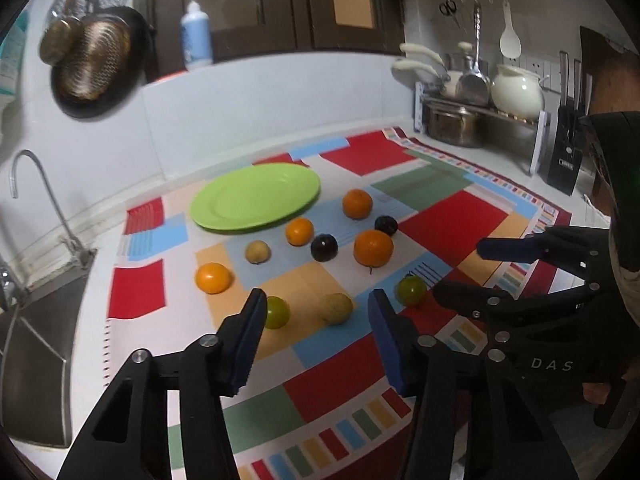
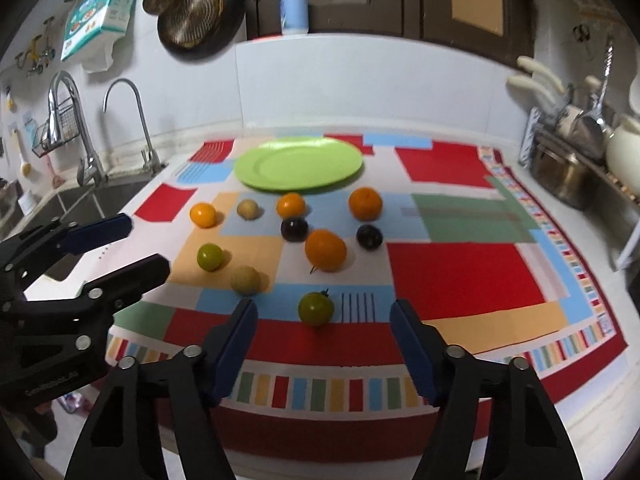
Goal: Organize fruits
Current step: 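Grasp the brown kiwi with the left tool while the right tool grasps a green lime, then carry both fruits over the green plate and open both tools to drop them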
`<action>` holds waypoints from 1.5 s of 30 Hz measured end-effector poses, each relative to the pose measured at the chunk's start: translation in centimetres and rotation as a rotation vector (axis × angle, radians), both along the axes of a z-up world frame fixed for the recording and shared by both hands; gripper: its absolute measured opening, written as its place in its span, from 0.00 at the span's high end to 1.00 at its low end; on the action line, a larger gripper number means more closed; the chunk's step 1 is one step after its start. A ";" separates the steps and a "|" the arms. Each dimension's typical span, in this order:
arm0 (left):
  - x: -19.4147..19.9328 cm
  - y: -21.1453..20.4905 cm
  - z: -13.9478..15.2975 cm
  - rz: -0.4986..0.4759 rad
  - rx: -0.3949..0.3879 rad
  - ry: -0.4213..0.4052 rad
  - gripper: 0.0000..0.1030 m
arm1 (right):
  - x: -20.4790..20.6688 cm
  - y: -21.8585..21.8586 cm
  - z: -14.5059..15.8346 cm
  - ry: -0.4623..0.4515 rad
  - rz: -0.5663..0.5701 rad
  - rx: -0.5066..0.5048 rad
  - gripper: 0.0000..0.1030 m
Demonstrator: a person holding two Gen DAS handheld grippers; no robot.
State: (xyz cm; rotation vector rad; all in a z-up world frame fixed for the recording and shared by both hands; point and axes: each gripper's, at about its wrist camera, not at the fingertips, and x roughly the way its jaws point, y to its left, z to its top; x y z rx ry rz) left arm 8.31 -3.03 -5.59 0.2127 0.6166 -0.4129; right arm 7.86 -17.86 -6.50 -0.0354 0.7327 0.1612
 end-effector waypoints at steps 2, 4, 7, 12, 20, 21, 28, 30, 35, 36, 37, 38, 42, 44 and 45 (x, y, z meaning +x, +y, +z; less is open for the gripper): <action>0.9 -0.4 -0.7 -0.015 0.009 0.022 0.56 | 0.8 0.0 -0.6 0.026 0.011 0.009 0.42; 1.7 -0.7 -1.3 -0.025 0.010 0.045 0.57 | 1.5 -0.1 -1.3 0.054 0.020 0.017 0.45; 2.7 -1.0 -2.1 -0.037 0.006 0.080 0.58 | 2.5 -0.3 -2.1 0.088 0.032 0.029 0.48; 4.0 -1.7 -3.3 -0.053 0.018 0.127 0.61 | 3.7 -0.3 -3.2 0.123 0.053 0.045 0.55; 5.7 -2.5 -4.8 -0.050 0.009 0.210 0.65 | 5.0 -0.7 -4.5 0.169 0.084 0.073 0.63; 5.8 -2.5 -4.9 -0.047 0.008 0.217 0.66 | 5.2 -0.7 -4.6 0.174 0.088 0.075 0.64; 6.4 -2.9 -5.3 -0.028 0.016 0.233 0.71 | 5.9 -1.0 -5.0 0.201 0.120 0.100 0.70; 6.6 -3.0 -5.3 -0.021 0.013 0.237 0.71 | 6.0 -1.0 -5.0 0.202 0.126 0.100 0.71; 6.8 -2.9 -4.9 0.004 0.001 0.244 0.71 | 6.5 -1.0 -4.7 0.201 0.145 0.100 0.71; 6.8 -2.9 -4.7 0.010 -0.004 0.242 0.71 | 6.5 -1.1 -4.5 0.198 0.149 0.099 0.71; 6.8 -2.9 -4.5 0.015 -0.006 0.239 0.71 | 6.6 -1.1 -4.4 0.195 0.153 0.099 0.71; 6.8 -2.8 -4.2 0.023 -0.010 0.233 0.71 | 6.7 -1.1 -4.2 0.191 0.159 0.100 0.71; 6.8 -2.7 -3.2 0.050 -0.019 0.211 0.71 | 7.1 -1.1 -3.4 0.172 0.185 0.103 0.71; 6.8 -2.5 -2.5 0.071 -0.024 0.192 0.71 | 7.4 -1.1 -2.8 0.158 0.201 0.105 0.71; 6.9 -2.5 -2.2 0.082 -0.026 0.185 0.71 | 7.5 -1.0 -2.6 0.150 0.209 0.105 0.71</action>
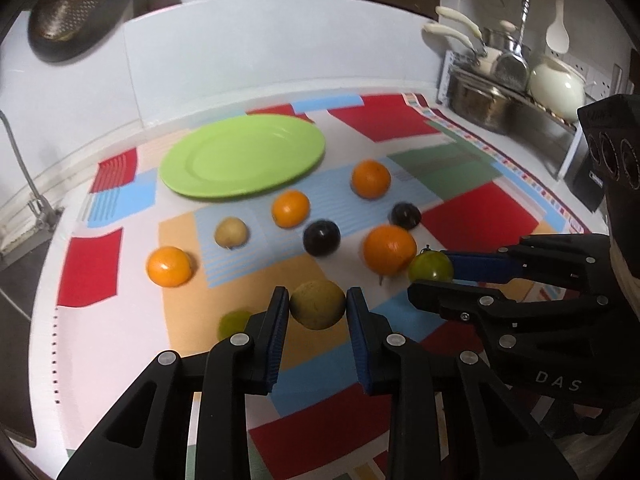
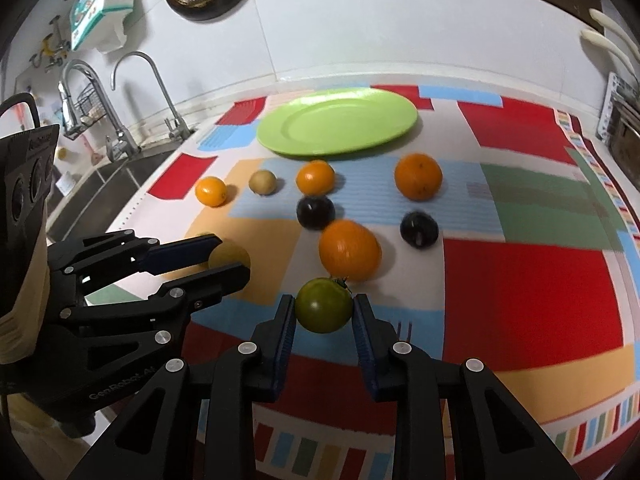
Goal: Organize fruits
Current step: 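Carry both fruits over the green plate and open both tools to drop them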
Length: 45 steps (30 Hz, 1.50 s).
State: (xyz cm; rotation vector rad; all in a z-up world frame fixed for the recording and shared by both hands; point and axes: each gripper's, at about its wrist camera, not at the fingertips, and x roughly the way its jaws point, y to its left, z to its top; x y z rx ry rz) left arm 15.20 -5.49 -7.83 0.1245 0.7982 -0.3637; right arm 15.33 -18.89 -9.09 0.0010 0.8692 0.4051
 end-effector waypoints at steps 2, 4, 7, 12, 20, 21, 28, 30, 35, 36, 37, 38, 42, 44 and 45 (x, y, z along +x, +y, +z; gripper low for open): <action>0.1 0.2 0.5 0.021 -0.003 -0.009 0.71 | 0.3 0.1 0.6 -0.016 0.017 0.005 0.71; 0.3 0.4 1.2 0.044 -0.010 -0.019 0.71 | 0.6 0.1 1.2 -0.031 0.028 0.007 0.71; 0.6 0.7 2.0 0.074 -0.018 -0.032 0.71 | 1.2 -0.1 2.1 -0.050 0.039 0.021 0.71; 1.6 1.5 3.4 0.107 -0.023 -0.059 0.71 | 2.6 0.2 3.6 -0.090 0.054 0.033 0.71; 3.8 2.2 4.7 0.115 0.009 -0.104 0.71 | 5.5 1.3 5.4 -0.131 0.070 0.052 0.71; 4.2 2.4 4.7 0.114 0.010 -0.108 0.71 | 5.7 1.4 5.5 -0.135 0.070 0.049 0.71; 7.7 3.5 5.1 0.118 -0.001 -0.102 0.71 | 9.7 2.4 6.2 -0.123 0.083 0.040 0.71; 8.5 3.6 5.0 0.116 0.000 -0.099 0.71 | 10.7 2.8 6.2 -0.114 0.091 0.028 0.71; 11.1 4.0 4.5 0.100 -0.003 -0.072 0.71 | 13.2 3.6 5.8 -0.090 0.107 -0.005 0.71; 11.7 4.0 4.4 0.095 -0.002 -0.068 0.71 | 13.6 3.7 5.7 -0.089 0.107 -0.012 0.71; 12.2 4.0 4.2 0.091 -0.005 -0.063 0.71 | 14.0 3.8 5.5 -0.083 0.109 -0.018 0.71; 12.5 4.1 4.1 0.089 -0.007 -0.058 0.71 | 14.6 4.0 5.3 -0.071 0.109 -0.023 0.71; 14.6 4.2 3.2 0.084 -0.008 -0.026 0.71 | 16.3 4.2 4.2 -0.033 0.106 -0.035 0.71; 15.5 4.3 2.7 0.082 -0.008 -0.011 0.71 | 17.3 4.2 3.5 -0.007 0.100 -0.036 0.71; 16.0 4.3 2.4 0.079 -0.009 -0.002 0.71 | 17.6 4.2 3.2 0.002 0.098 -0.037 0.71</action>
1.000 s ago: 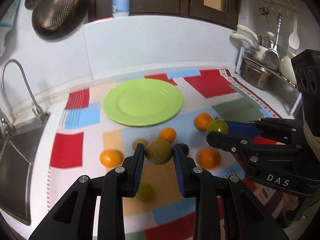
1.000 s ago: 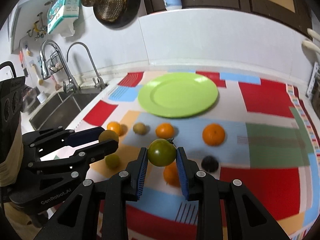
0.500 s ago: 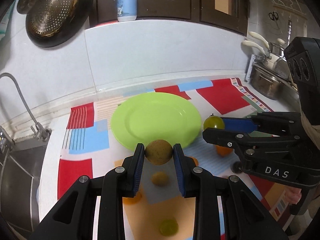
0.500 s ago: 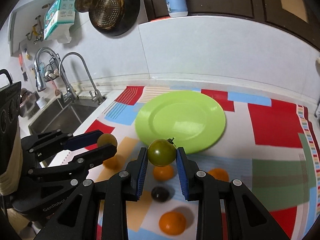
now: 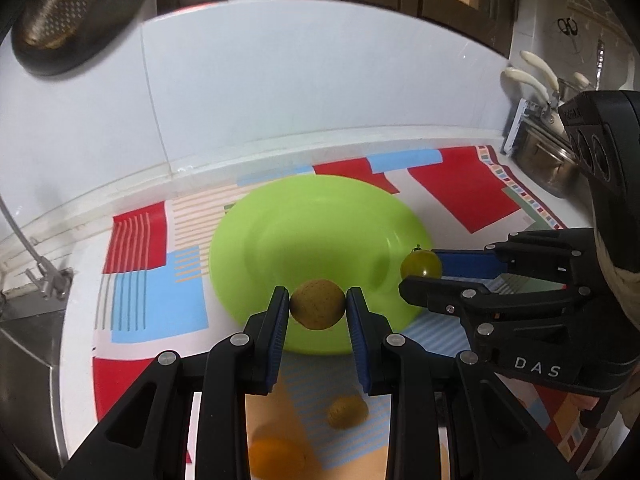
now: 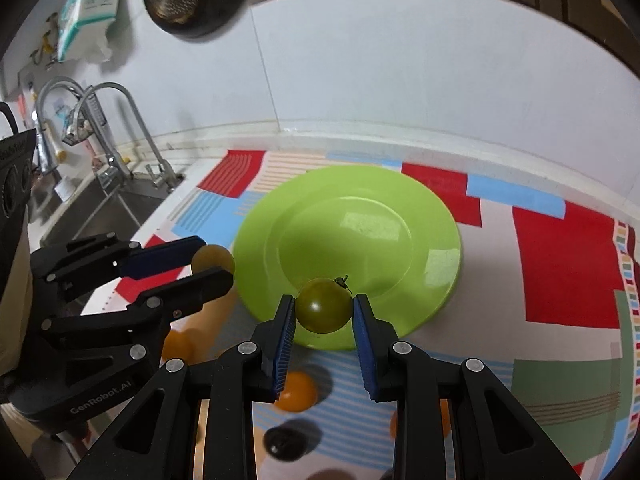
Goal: Organize fruits
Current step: 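Carry both fruits over the green plate and open both tools to drop them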
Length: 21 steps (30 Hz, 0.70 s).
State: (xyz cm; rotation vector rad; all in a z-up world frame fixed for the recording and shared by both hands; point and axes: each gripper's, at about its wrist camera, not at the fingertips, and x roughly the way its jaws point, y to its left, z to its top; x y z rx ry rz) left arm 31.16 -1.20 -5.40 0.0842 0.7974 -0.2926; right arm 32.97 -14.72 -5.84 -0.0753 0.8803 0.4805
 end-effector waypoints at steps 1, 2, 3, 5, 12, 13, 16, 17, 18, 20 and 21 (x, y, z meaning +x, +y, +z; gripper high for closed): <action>0.6 0.0 -0.4 -0.004 -0.001 0.014 0.71 | 0.4 0.0 -0.3 0.010 -0.003 -0.001 0.71; 0.8 0.0 -0.6 -0.005 0.000 0.019 0.71 | 0.8 0.0 -0.7 0.022 -0.009 -0.002 0.71; 1.2 -0.1 -0.9 -0.008 0.004 0.027 0.71 | 1.1 0.0 -0.9 0.030 -0.011 -0.001 0.71; 1.6 -0.2 -1.3 -0.013 0.008 0.033 0.71 | 1.9 0.0 -1.5 0.049 -0.018 -0.001 0.71; 2.3 -0.2 -1.6 -0.014 0.016 0.041 0.62 | 3.2 -0.2 -2.6 0.071 -0.039 0.009 0.70; 2.3 -0.2 -1.6 -0.009 0.020 0.040 0.62 | 3.3 -0.2 -2.7 0.071 -0.042 0.007 0.70; 1.9 0.0 -1.3 0.005 0.019 0.035 0.62 | 3.1 -0.3 -2.4 0.055 -0.049 0.005 0.67; 1.7 0.1 -1.2 0.009 0.018 0.032 0.62 | 2.9 -0.4 -2.2 0.048 -0.053 0.002 0.67; 1.4 0.2 -1.0 0.013 0.018 0.027 0.62 | 2.7 -0.5 -2.0 0.040 -0.053 0.002 0.67; 0.7 0.3 -0.5 0.027 0.014 0.013 0.62 | 1.9 -0.6 -1.5 0.023 -0.056 0.004 0.67; 0.3 0.3 -0.2 0.034 0.013 0.007 0.62 | 1.7 -0.7 -1.2 0.018 -0.057 0.009 0.67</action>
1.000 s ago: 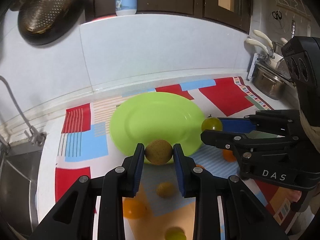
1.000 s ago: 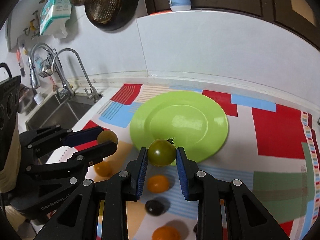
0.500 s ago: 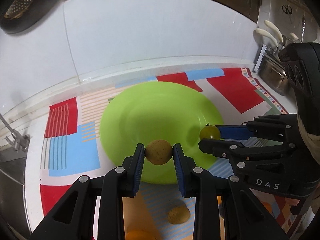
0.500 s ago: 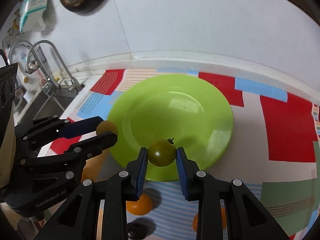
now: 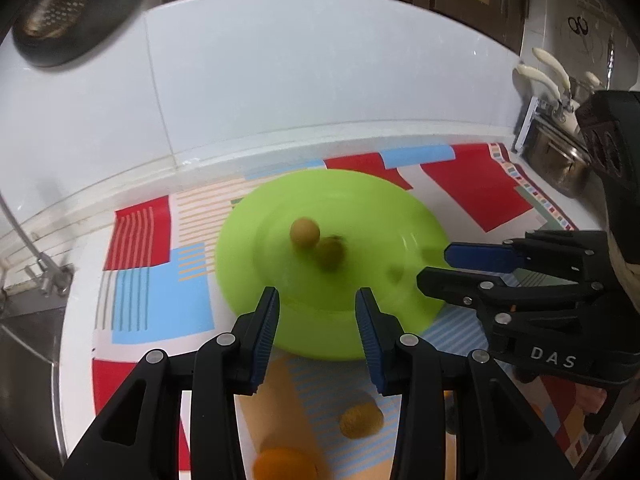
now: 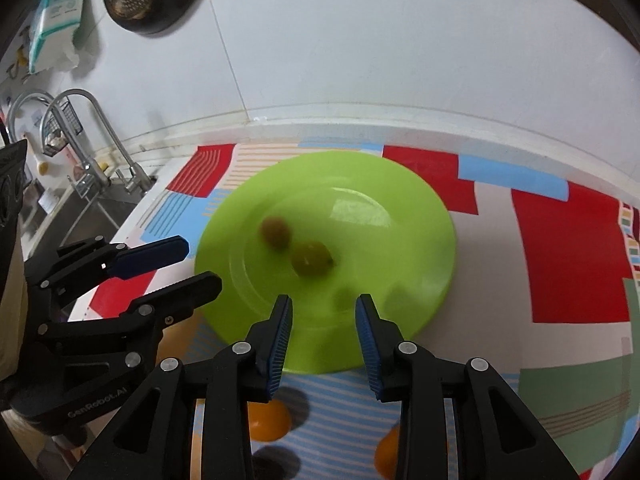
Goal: Organize fruits
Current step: 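Carry both fruits over the green plate and open both tools to drop them, then grasp a green lime with the left tool while the right tool grasps an orange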
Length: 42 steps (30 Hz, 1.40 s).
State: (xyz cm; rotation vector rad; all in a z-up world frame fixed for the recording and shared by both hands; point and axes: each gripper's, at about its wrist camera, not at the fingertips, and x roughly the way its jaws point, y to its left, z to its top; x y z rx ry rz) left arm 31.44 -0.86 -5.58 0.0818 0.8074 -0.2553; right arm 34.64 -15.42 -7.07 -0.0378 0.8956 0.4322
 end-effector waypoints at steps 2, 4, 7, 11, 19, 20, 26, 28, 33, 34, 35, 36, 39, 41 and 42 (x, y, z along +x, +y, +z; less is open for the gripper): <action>-0.9 0.0 0.6 0.012 -0.001 -0.014 0.60 | -1.0 -0.1 0.7 -0.021 -0.003 0.011 0.67; -1.9 0.1 1.3 0.016 -0.006 -0.031 0.58 | -2.0 -0.2 1.5 -0.047 -0.008 0.015 0.67; -3.7 0.2 2.5 0.035 -0.009 -0.067 0.56 | -3.7 -0.4 2.6 -0.082 -0.019 0.021 0.67; -6.1 0.3 4.0 0.049 -0.024 -0.097 0.49 | -5.9 -0.7 3.9 -0.114 -0.028 0.034 0.66; -10.6 0.5 6.1 0.085 -0.030 -0.160 0.35 | -9.9 -1.8 5.4 -0.162 -0.052 0.075 0.58; -11.2 0.5 6.3 0.090 -0.030 -0.170 0.33 | -10.3 -1.9 5.5 -0.168 -0.054 0.076 0.55; -14.1 0.3 7.1 0.107 -0.022 -0.201 0.27 | -13.1 -2.6 6.5 -0.212 -0.076 0.077 0.47; -14.9 0.4 7.2 0.111 -0.021 -0.205 0.27 | -14.1 -2.8 6.7 -0.232 -0.088 0.079 0.43; -16.8 0.3 6.6 0.128 -0.003 -0.226 0.23 | -16.3 -3.0 6.6 -0.265 -0.109 0.059 0.42; -17.0 0.3 6.5 0.131 0.002 -0.231 0.23 | -16.7 -3.0 6.4 -0.270 -0.111 0.055 0.42; -17.5 0.3 6.3 0.135 0.009 -0.237 0.23 | -16.9 -3.0 6.2 -0.273 -0.113 0.049 0.42; -17.8 0.3 6.1 0.138 0.012 -0.239 0.23 | -17.3 -3.1 5.9 -0.273 -0.113 0.045 0.42; -18.5 0.3 5.5 0.139 0.019 -0.241 0.20 | -17.9 -3.1 5.1 -0.260 -0.110 0.041 0.42; -18.8 0.3 5.1 0.137 0.022 -0.237 0.20 | -18.3 -3.1 4.5 -0.244 -0.106 0.039 0.42; -18.9 0.3 4.8 0.137 0.025 -0.233 0.20 | -18.4 -3.1 4.3 -0.236 -0.104 0.041 0.42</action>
